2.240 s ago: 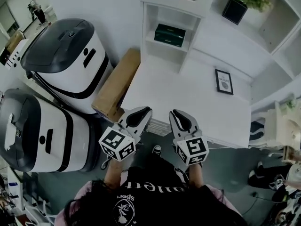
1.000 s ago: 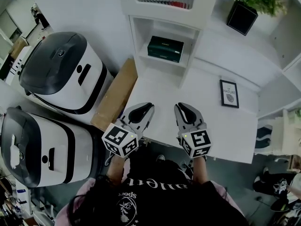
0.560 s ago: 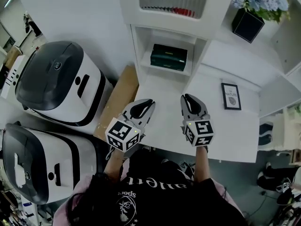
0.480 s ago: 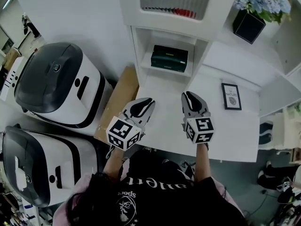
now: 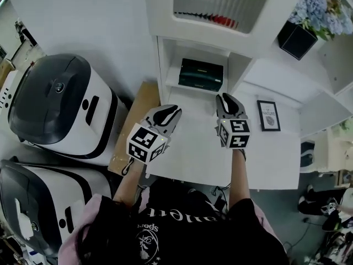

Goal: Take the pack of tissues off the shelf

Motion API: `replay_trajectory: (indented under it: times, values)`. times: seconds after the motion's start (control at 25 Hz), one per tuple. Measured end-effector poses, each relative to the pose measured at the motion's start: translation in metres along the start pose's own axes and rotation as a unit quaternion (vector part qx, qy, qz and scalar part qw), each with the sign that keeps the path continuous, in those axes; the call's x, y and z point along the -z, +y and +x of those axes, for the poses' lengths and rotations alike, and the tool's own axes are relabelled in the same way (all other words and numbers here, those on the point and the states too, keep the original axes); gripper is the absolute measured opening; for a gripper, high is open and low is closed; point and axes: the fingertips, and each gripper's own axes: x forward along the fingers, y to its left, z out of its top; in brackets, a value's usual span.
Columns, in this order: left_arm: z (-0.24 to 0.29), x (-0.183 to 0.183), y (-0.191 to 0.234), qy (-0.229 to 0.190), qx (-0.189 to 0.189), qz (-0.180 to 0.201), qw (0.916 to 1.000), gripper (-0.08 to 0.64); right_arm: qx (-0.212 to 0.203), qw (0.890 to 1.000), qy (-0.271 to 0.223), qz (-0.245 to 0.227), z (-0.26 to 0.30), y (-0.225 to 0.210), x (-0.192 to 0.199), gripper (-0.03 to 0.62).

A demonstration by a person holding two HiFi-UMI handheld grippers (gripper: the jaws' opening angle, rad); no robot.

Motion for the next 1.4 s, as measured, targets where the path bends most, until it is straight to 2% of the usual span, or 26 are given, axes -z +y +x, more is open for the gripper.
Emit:
replay_trajectory:
  times: [0.16, 0.28, 0.32, 0.48, 0.64, 0.96, 1.16, 1.4]
  values:
    - [0.019, -0.008, 0.018, -0.007, -0.002, -0.003, 1.0, 0.043, 0.014, 1.0, 0.014, -0.006, 0.013, -0.011, 0.001, 0.077]
    - [0.035, -0.01, 0.033, -0.006, -0.012, -0.012, 0.9998, 0.044, 0.014, 1.0, 0.026, -0.007, 0.02, -0.014, 0.004, 0.154]
    - [0.04, -0.01, 0.039, -0.005, -0.018, -0.016, 0.9997, 0.05, 0.014, 0.999, 0.029, -0.007, 0.022, -0.014, 0.005, 0.161]
    - [0.056, -0.01, 0.062, 0.0, -0.037, -0.026, 0.999, 0.14, 0.013, 0.999, 0.039, -0.01, 0.03, -0.012, 0.009, 0.173]
    - [0.075, -0.006, 0.076, 0.02, -0.043, -0.004, 0.9989, 0.172, 0.013, 0.999, 0.041, 0.0, 0.038, -0.013, 0.011, 0.19]
    - [0.105, 0.01, 0.081, 0.054, -0.044, 0.018, 0.9974, 0.212, 0.005, 0.999, 0.045, 0.014, 0.051, -0.007, 0.016, 0.192]
    - [0.114, 0.011, 0.085, 0.044, -0.027, 0.004, 0.9987, 0.212, 0.004, 0.999, 0.043, 0.019, 0.055, -0.007, 0.015, 0.192]
    - [0.11, 0.013, 0.082, 0.04, -0.017, 0.021, 0.9988, 0.209, -0.008, 0.999, 0.042, 0.012, 0.051, -0.008, 0.015, 0.188]
